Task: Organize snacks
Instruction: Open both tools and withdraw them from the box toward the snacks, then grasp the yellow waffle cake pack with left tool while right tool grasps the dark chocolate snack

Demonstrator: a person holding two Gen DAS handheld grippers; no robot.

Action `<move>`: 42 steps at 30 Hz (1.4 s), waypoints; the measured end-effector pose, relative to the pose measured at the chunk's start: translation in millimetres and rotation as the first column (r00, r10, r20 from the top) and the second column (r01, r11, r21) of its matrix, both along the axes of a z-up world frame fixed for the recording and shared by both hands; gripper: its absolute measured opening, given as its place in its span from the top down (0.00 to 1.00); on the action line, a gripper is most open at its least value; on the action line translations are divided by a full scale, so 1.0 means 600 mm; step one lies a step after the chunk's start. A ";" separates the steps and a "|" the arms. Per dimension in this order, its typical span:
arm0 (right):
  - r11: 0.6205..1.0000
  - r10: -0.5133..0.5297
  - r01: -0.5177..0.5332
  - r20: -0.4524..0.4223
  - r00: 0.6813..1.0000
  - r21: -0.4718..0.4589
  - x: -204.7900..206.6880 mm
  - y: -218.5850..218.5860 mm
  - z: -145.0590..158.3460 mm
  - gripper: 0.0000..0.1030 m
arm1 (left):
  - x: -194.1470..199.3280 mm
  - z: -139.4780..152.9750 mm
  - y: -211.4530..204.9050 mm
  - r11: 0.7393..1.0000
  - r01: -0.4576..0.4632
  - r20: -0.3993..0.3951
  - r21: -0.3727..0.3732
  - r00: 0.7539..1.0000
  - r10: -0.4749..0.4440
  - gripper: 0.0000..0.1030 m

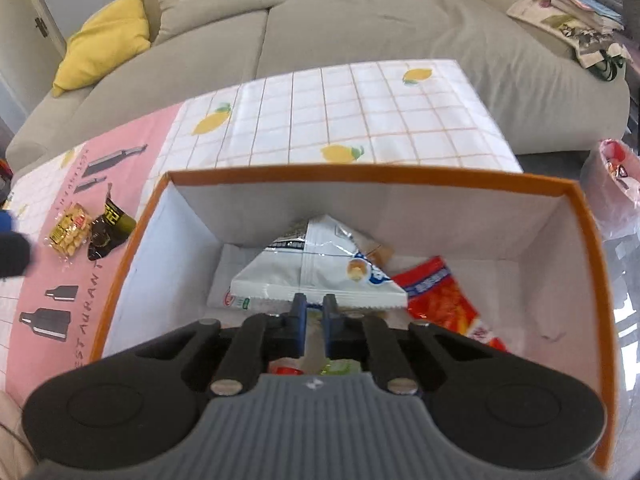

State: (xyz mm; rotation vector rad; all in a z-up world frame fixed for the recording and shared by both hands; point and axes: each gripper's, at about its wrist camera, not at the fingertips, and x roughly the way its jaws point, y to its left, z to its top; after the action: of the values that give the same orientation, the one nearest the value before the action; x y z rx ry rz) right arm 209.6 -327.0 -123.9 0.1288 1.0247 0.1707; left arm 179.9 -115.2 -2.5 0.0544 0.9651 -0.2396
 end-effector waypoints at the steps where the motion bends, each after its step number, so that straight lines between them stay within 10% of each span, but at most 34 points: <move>1: 1.000 -0.004 0.004 -0.005 1.000 0.000 0.004 0.005 -0.006 0.95 | -0.002 0.000 0.010 1.000 -0.008 -0.001 0.002 1.000 0.008 0.12; 12: 0.998 -0.005 0.005 -0.003 1.000 -0.066 -0.033 0.036 0.043 0.88 | -0.042 0.014 0.106 1.000 -0.028 0.039 -0.009 0.999 0.028 0.15; 23: 0.996 -0.022 -0.002 0.259 0.966 0.090 -0.143 0.161 0.166 0.49 | -0.079 0.006 0.231 0.992 -0.105 0.077 -0.069 0.991 0.110 0.15; 32: 0.991 0.098 -0.115 0.237 0.967 0.062 -0.106 0.306 0.102 0.29 | -0.048 -0.050 0.319 0.982 -0.183 0.035 -0.049 0.982 0.184 0.15; 42: 0.991 0.104 -0.116 0.173 0.979 0.060 -0.005 0.387 0.016 0.30 | 0.052 -0.133 0.370 0.989 -0.145 0.039 0.035 0.989 0.144 0.14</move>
State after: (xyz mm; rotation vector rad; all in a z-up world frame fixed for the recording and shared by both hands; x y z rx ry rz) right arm 206.4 -94.9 -114.5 0.1190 0.8564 0.3135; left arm 211.4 107.0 -82.5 0.0229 0.9326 -0.0865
